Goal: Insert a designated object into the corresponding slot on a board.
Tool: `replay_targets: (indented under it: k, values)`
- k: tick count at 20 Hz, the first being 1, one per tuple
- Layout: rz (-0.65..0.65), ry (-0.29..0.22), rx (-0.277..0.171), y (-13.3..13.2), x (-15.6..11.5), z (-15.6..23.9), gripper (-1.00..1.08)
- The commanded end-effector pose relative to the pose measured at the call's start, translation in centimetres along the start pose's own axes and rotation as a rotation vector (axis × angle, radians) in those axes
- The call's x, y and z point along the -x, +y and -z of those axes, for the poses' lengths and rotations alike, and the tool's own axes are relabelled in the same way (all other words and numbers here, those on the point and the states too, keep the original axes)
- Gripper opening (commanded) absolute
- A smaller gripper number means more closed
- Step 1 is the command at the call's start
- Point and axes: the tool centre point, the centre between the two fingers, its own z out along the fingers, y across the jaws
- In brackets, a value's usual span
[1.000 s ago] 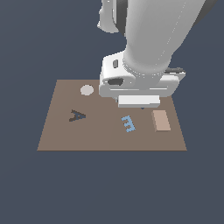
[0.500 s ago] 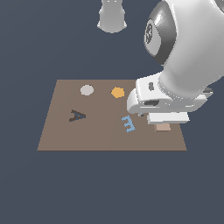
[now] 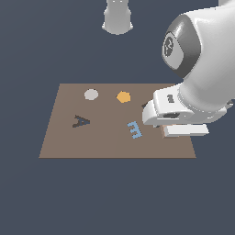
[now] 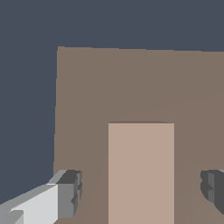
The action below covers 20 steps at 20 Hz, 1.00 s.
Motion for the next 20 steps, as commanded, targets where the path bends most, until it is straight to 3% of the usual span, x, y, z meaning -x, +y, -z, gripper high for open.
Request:
replay_targets:
  k: [1,13,14,20]
  values:
    - [-0.001,0.001,0.0,0.0,-0.1,0.0,1.0]
    - [-0.001,0.001,0.001,0.0,-0.1,-2.0,1.0]
    - [-0.001,0.001,0.001,0.0,-0.1,-2.0,-1.0]
    - [-0.001,0.001,0.001,0.0,-0.1,-2.0,-1.0]
